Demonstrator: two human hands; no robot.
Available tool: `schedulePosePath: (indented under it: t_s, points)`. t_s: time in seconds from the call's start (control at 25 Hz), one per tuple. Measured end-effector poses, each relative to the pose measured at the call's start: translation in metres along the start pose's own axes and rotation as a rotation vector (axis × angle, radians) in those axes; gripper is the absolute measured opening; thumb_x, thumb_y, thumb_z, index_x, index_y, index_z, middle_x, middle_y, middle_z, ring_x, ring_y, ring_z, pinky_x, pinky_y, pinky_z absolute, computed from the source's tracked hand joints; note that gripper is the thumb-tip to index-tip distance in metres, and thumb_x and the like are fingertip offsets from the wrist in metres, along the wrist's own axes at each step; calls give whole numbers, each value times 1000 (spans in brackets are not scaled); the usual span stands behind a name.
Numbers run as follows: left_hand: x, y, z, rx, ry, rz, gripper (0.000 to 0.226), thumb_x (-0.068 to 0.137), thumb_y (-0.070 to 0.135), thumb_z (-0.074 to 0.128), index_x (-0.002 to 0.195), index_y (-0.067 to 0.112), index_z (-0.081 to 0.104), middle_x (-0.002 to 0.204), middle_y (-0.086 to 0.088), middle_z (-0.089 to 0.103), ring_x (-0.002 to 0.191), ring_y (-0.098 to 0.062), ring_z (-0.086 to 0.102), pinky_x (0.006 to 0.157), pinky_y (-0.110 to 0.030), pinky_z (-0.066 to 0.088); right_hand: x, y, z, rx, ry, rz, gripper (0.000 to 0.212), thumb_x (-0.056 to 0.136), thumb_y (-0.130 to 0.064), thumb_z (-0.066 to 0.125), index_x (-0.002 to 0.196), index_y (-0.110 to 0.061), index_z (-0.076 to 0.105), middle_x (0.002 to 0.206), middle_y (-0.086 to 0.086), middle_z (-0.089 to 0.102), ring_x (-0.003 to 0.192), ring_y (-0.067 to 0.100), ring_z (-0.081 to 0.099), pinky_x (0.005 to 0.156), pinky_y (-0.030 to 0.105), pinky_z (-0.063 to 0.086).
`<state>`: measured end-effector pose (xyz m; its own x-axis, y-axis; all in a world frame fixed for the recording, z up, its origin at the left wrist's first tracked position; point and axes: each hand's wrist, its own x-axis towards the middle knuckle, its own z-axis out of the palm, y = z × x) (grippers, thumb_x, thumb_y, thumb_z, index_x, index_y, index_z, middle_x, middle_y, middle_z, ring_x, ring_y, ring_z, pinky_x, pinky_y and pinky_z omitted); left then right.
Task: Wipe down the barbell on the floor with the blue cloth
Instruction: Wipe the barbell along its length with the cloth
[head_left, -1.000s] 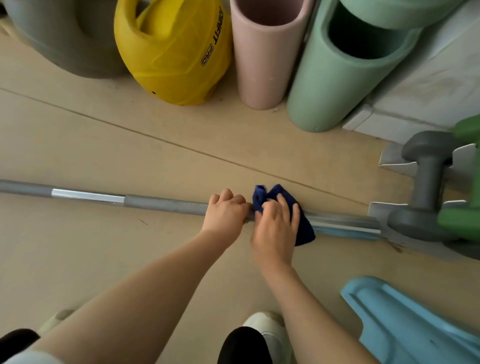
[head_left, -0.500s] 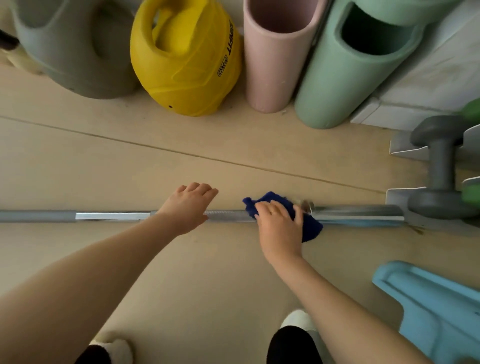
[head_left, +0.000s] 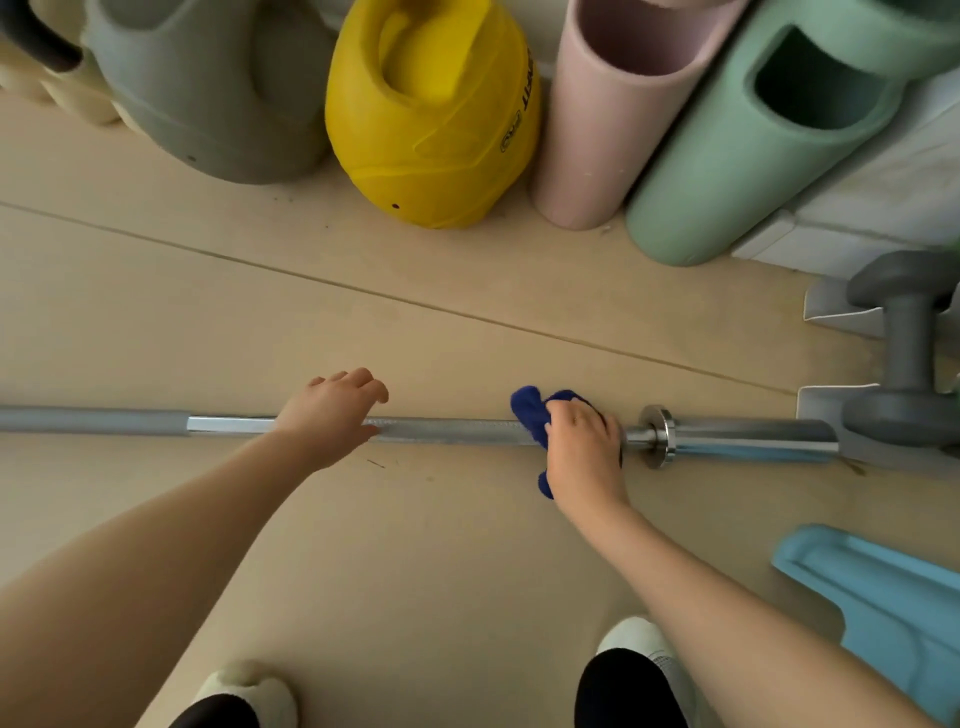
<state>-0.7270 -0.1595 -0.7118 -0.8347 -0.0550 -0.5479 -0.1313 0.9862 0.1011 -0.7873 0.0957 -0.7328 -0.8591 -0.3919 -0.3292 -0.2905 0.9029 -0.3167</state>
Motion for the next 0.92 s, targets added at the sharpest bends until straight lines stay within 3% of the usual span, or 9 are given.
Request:
schedulePosePath:
  t_s: [0.08, 0.16, 0.32, 0.6, 0.76, 0.92]
  points:
    - [0, -7, 4, -67, -19, -31, 42, 90, 33, 56, 129, 20, 45, 131, 0, 48, 116, -21, 50, 96, -30, 38, -4, -6, -6, -32, -160, -208, 48, 65, 5, 56, 110, -11, 52, 116, 4, 56, 116, 27, 47, 96, 37, 33]
    - [1, -7, 8, -71, -76, -23, 48, 89, 33, 58, 132, 21, 42, 132, 2, 47, 119, -20, 48, 98, -31, 37, 2, 6, -19, -139, -213, -243, 57, 74, -4, 59, 127, -19, 46, 134, 0, 47, 123, 26, 44, 97, 35, 36]
    - [-2, -17, 21, 7, -57, -13, 45, 90, 30, 57, 132, 25, 41, 133, 5, 49, 120, -18, 48, 97, -29, 36, 12, 34, -37, 4, -57, 204, 45, 77, 2, 47, 115, -20, 57, 119, 12, 53, 102, 35, 55, 76, 41, 49]
    - [-7, -20, 28, -90, 24, -16, 43, 90, 31, 56, 131, 26, 43, 129, 6, 53, 117, -18, 49, 96, -29, 35, 5, -32, -8, -148, -191, -173, 53, 75, -8, 62, 124, -26, 53, 130, 2, 48, 118, 27, 38, 91, 37, 39]
    - [-8, -22, 31, -142, 48, -28, 41, 90, 29, 57, 129, 24, 46, 127, 4, 53, 117, -21, 48, 95, -31, 36, 5, -7, -22, -170, -257, -135, 40, 89, -24, 51, 128, -33, 49, 135, -6, 44, 125, 21, 34, 93, 40, 42]
    - [-11, -22, 33, -140, 102, -49, 47, 87, 31, 61, 129, 21, 45, 123, 1, 56, 114, -22, 52, 93, -31, 38, 8, -40, -12, -97, -204, 37, 46, 73, 1, 57, 115, -18, 56, 123, 6, 47, 115, 28, 37, 84, 38, 46]
